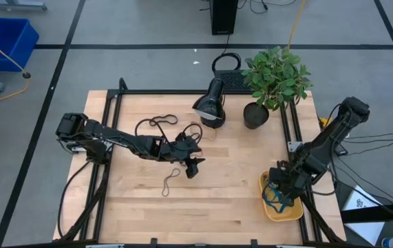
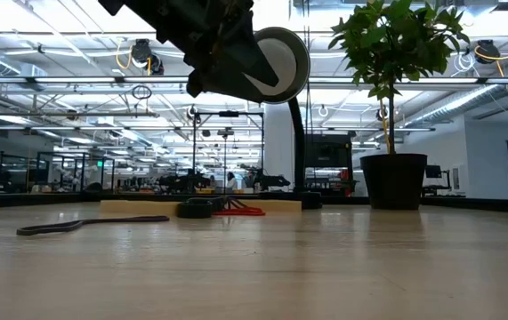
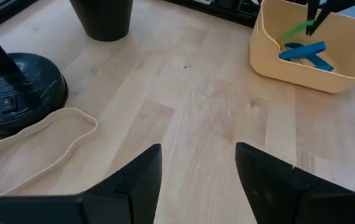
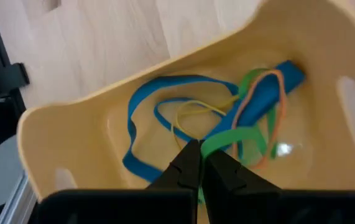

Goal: Pick and place rubber bands into bin
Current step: Put the green rubber band into the yellow bin

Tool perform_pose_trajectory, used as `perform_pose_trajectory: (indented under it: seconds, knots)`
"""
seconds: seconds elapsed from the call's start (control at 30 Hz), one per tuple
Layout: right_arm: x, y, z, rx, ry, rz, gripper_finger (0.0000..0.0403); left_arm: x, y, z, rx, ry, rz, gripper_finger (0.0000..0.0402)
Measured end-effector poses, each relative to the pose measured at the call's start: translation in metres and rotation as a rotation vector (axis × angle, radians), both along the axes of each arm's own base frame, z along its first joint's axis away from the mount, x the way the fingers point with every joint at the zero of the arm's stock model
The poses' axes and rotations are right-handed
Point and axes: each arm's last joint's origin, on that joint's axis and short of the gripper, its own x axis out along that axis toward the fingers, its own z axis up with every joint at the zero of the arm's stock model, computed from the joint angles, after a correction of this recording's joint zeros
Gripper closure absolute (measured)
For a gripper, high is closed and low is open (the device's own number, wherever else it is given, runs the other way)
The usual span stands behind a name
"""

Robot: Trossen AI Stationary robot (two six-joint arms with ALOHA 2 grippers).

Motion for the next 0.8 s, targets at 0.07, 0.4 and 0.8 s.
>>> perform_pose_trajectory:
  seconds: [0.07, 0.4, 0.8]
  knots:
    - [0.000, 0.000, -0.009, 0.007, -0.009, 0.003, 0.0403, 0.000, 0.000, 0.000, 0.000, 0.000, 0.000, 0.0190]
    - [-0.010, -0.011, -0.044, -0.041, 0.055, -0.034, 0.0403, 0.000, 0.000, 0.000, -0.001, -0.001, 0.000, 0.0190]
    - [-0.009, -0.010, -0.048, -0.011, 0.048, -0.068, 0.0388, 0.000, 0.000, 0.000, -0.003, -0.001, 0.001, 0.0190]
